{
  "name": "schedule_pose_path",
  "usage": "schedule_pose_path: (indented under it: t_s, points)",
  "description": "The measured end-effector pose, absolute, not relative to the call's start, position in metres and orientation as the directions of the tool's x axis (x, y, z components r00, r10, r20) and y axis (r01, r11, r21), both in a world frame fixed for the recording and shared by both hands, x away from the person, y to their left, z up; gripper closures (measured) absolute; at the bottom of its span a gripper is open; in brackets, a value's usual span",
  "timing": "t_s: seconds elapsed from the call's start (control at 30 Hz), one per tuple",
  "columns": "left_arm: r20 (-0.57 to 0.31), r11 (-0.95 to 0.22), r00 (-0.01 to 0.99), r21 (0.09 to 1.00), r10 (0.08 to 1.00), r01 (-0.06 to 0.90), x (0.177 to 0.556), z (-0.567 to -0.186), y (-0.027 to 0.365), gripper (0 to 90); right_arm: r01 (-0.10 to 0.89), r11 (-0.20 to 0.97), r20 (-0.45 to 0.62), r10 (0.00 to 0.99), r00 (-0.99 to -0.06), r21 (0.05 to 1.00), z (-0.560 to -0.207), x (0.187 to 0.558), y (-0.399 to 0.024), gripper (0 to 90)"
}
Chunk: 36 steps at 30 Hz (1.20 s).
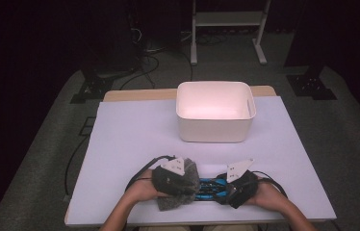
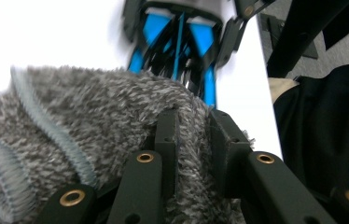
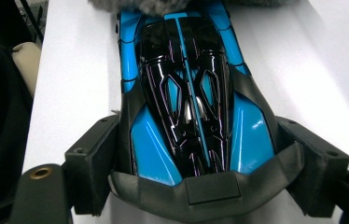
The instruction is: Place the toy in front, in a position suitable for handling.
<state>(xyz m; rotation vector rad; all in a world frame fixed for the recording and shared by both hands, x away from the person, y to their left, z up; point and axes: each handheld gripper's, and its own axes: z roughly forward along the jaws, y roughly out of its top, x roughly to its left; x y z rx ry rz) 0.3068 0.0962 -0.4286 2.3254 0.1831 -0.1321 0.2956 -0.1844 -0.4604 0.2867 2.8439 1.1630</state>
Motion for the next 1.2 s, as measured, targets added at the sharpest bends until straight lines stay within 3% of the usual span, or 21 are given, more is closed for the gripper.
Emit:
schedule_pose_path:
  t_s: [0.33,1.03,1.2]
  points:
    - [-0.181,-0.65,0.968,0.718,0.171,0.249,0.313,-0.431,0.125,74.3,0.115,0.715,-0.007,0.166,-0.986,0.69,-0.459,0.295,-0.182,21.0]
    - [-0.19,-0.665,0.977,0.718,0.097,0.206,0.324,-0.418,0.089,73.6,-0.007,0.741,-0.042,0.028,-0.999,0.671,-0.455,0.303,-0.156,23.2]
    - [-0.191,-0.664,0.975,0.715,0.114,0.218,0.323,-0.423,0.098,73.6,0.025,0.748,-0.001,0.034,-0.999,0.663,-0.456,0.308,-0.151,22.7]
